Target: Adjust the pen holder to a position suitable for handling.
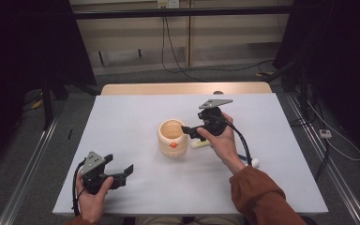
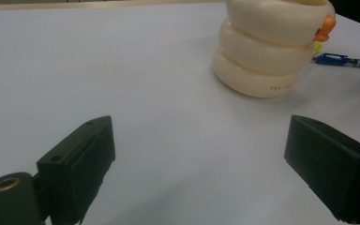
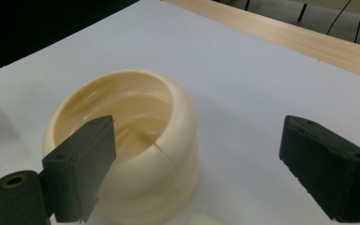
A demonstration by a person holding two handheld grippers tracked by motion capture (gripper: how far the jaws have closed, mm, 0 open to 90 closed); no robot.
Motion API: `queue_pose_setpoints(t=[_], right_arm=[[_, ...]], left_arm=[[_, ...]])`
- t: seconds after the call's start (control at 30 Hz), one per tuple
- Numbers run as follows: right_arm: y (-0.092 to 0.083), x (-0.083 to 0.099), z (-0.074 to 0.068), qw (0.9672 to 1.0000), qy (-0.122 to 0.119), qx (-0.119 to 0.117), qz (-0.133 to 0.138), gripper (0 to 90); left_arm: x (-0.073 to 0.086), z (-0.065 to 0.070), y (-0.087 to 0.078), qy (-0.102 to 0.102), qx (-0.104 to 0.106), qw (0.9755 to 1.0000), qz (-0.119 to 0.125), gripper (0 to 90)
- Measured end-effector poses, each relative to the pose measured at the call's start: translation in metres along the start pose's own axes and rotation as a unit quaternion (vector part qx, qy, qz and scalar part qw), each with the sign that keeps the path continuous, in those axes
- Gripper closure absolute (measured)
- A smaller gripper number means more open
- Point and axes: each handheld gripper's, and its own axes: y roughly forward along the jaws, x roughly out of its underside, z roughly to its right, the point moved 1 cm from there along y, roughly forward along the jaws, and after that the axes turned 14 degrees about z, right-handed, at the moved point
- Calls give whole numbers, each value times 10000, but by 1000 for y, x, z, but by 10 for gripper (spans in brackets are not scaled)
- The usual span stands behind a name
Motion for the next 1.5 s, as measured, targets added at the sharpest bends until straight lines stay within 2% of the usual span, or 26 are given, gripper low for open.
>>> queue_pose_setpoints(t=[0.23, 0.27, 0.4, 0.53, 0.67, 0.8, 0.9, 1.1, 1.23, 1.43, 1.5], right_arm=[[-17, 6, 7, 10000, 23, 28, 53, 92], [-25, 6, 8, 9999, -1, 120, 120, 87], [-34, 6, 11, 9996, -39, 217, 181, 84], [-48, 16, 17, 9995, -45, 264, 171, 78], [-65, 29, 27, 9988, 53, 462, 160, 85], [-73, 32, 30, 9988, 118, 440, 199, 85], [-81, 35, 32, 9986, 74, 467, 219, 78], [-94, 44, 38, 9970, 90, 732, 224, 87], [-101, 46, 41, 9959, 108, 857, 274, 80], [-113, 49, 46, 9951, 121, 914, 351, 79], [-117, 50, 48, 9946, 56, 967, 376, 66]], left_arm=[[0, 0, 0, -11, -8, 10000, -1, 89], [0, 0, 0, -1, -7, 10000, -1, 90], [-1, 0, -1, 37, -5, 10000, -3, 89], [0, -1, -1, -10, -54, 10000, 10, 89], [0, -1, -1, 8, -58, 10000, 7, 89], [-1, 0, 0, 67, -33, 10000, 13, 89], [1, -1, 0, 50, -39, 10000, -15, 89], [1, -2, 0, -22, -17, 10000, 0, 89], [0, -1, 1, 33, 5, 10000, -1, 89], [0, -1, 2, 27, 7, 10000, -32, 89], [-1, -1, 1, 18, -13, 10000, -1, 89]])
